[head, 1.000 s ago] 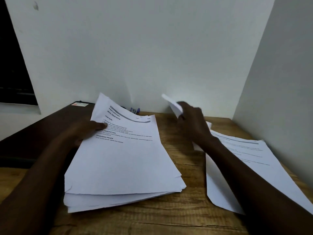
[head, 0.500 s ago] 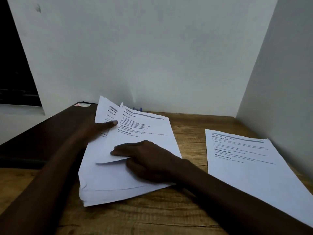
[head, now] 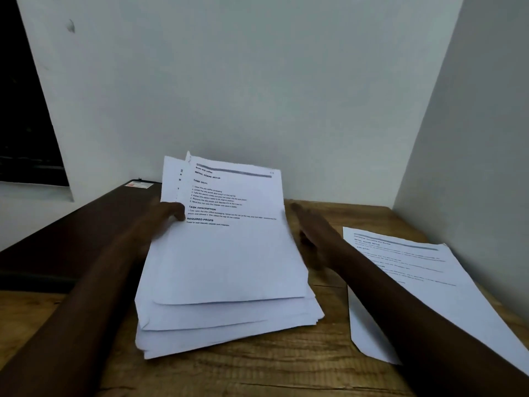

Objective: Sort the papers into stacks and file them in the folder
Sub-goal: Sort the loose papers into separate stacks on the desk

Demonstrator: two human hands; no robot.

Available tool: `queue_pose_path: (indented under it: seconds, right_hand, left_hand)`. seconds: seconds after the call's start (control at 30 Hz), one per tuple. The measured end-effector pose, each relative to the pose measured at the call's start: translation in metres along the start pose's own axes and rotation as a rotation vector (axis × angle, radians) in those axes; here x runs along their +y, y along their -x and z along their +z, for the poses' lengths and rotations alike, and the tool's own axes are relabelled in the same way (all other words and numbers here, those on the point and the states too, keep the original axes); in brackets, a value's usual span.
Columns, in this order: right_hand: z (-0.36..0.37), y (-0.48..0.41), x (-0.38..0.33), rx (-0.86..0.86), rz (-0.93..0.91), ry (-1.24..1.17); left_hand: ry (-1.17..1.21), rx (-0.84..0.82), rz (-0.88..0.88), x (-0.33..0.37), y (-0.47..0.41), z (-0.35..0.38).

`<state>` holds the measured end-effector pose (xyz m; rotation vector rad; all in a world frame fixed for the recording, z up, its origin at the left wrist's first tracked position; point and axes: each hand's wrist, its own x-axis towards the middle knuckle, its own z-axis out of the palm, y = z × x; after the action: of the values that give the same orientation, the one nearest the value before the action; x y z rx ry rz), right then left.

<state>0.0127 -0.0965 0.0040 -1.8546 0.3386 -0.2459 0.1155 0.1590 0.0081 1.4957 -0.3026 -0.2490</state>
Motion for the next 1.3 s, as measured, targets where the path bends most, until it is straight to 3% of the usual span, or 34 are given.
queue_pose_path:
  seconds: [0.07, 0.13, 0.3, 0.4, 0.5, 0.57, 0.63, 0.83, 1.03, 1.13, 1.23, 1.3]
  right_hand:
    - [0.002, 0.001, 0.005, -0.142, 0.029, -0.166]
    - [0.013, -0.001, 0.007, -0.198, -0.035, -0.055]
    - [0.002, 0.003, -0.013, -0.04, -0.187, 0.386]
    - [-0.04, 0.002, -0.019, 0.161, -0.099, 0.713]
    - [-0.073, 0.008, -0.001, 0.138, 0.085, 0.934]
    - [-0.081, 0.014, 0.012, 0.088, 0.207, 0.912]
    - [-0.084, 0.02, 0.017, 0.089, 0.213, 0.85]
    - [-0.073, 0.017, 0.016, 0.117, 0.207, 0.94]
    - [-0.06, 0.02, 0.02, 0.249, -0.033, 1.177]
    - [-0.061, 0.02, 0.019, 0.273, -0.053, 1.23]
    - [-0.068, 0.018, 0.006, 0.276, -0.1, 1.171]
    - [-0.062, 0.014, -0.012, 0.35, -0.226, 0.947]
  left_hand:
    - [0.056, -0.042, 0.007, -0.004, 0.0, 0.006]
    - [0.07, -0.082, -0.004, -0.01, 0.0, 0.011]
    - [0.002, -0.137, 0.032, -0.019, -0.004, 0.01]
    - [-0.015, -0.229, 0.036, -0.021, -0.007, 0.016]
    - [-0.125, -0.204, 0.103, -0.031, -0.008, 0.034]
    - [-0.267, -0.166, 0.155, -0.035, -0.006, 0.045]
    - [-0.355, -0.199, 0.173, -0.04, -0.006, 0.053]
    - [-0.286, -0.211, 0.239, -0.045, -0.005, 0.058]
    - [-0.224, -0.207, 0.238, -0.045, -0.006, 0.057]
    - [-0.199, -0.184, 0.248, -0.047, -0.011, 0.056]
    - [-0.099, -0.143, 0.255, -0.049, -0.012, 0.056]
    - [-0.051, -0.126, 0.256, -0.051, -0.013, 0.057]
